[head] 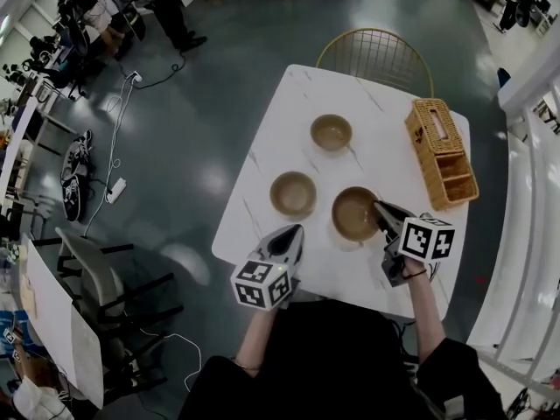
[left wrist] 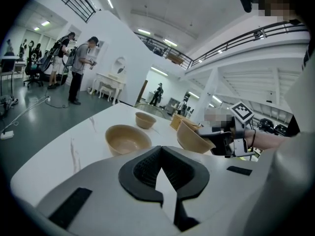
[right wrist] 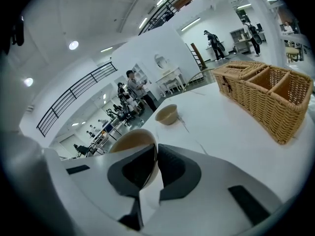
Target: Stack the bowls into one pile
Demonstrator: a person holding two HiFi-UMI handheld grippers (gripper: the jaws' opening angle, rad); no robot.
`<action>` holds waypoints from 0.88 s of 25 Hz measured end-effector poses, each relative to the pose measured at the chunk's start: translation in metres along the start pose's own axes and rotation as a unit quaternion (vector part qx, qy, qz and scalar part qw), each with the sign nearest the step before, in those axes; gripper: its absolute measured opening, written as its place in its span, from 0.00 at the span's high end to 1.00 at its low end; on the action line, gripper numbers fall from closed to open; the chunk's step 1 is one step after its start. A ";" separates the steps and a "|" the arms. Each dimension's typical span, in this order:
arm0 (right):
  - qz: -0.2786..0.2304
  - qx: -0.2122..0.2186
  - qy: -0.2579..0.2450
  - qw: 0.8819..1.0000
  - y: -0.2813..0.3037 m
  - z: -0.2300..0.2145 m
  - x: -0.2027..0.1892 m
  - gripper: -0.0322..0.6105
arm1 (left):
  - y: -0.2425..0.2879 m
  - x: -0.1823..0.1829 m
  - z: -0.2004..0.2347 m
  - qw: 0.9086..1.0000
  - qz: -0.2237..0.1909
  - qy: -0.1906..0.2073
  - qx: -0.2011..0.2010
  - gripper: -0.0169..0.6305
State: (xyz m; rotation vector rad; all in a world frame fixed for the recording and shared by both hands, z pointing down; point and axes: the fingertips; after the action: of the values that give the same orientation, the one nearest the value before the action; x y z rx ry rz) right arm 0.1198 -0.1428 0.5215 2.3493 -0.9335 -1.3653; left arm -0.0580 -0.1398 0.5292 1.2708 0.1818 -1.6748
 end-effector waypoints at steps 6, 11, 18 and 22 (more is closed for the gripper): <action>0.004 0.022 -0.004 1.000 0.022 0.022 0.004 0.90 | -0.012 0.001 0.018 1.000 -0.007 -0.009 0.019 0.95; 0.001 0.038 0.010 0.999 0.036 0.032 0.006 0.90 | -0.019 0.001 0.028 0.999 -0.011 -0.016 0.037 0.95; -0.010 0.047 0.019 0.999 0.063 0.050 0.014 0.90 | -0.026 -0.002 0.047 0.998 -0.012 -0.025 0.057 0.95; -0.014 0.052 0.021 0.998 0.079 0.058 0.019 0.90 | -0.024 -0.003 0.052 0.998 -0.008 -0.027 0.062 0.95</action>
State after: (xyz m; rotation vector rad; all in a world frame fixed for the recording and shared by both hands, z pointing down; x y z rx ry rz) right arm 0.0455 -0.2096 0.5192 2.4673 -0.9859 -1.3024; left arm -0.1105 -0.1579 0.5448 1.3175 0.0566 -1.7546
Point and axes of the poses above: the fingertips, and each gripper's own axes: y forward along the fingers, z to its left, x out of its top, and after that the axes turned 3 degrees about -y, right-handed
